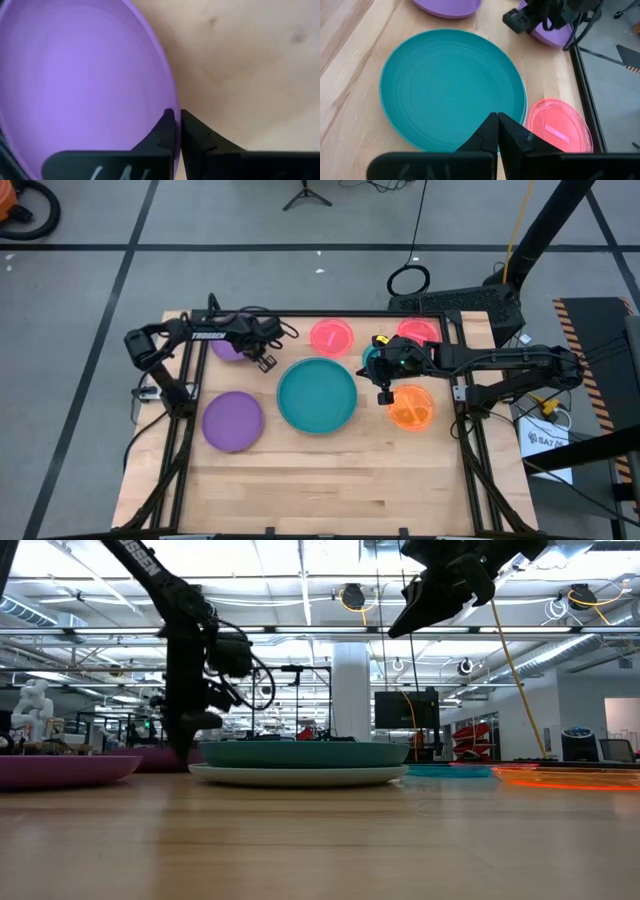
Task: Stack plastic plates
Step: Stack the top violet plate on the green plate
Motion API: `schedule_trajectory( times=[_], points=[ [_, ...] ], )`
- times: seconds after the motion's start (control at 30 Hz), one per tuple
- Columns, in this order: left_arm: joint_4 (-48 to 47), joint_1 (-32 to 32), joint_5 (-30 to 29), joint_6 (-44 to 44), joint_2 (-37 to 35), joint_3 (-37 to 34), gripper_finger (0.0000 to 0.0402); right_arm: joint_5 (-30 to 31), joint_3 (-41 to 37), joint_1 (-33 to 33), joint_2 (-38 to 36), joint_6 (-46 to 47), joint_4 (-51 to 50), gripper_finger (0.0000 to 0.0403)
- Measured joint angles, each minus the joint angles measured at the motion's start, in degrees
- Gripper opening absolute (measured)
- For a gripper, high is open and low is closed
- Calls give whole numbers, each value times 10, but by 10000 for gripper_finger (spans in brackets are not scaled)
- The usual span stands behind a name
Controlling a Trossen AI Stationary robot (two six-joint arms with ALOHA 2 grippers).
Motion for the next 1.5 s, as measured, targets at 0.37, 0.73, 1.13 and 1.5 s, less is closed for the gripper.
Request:
schedule_trajectory(
  times=[0.37,0.73,1.13,1.5],
  points=[
    [-7,-109,-1,86,-136,1,11,1,0,0,0,-1,0,2],
    [75,-306,0,91,-177,1,11,2,0,0,0,-10,5,2],
    [272,-407,2,63,-146,2,11,2,0,0,0,-18,11,2],
    [376,-410,18,48,-104,2,11,2,0,0,0,-22,16,2]
  ],
)
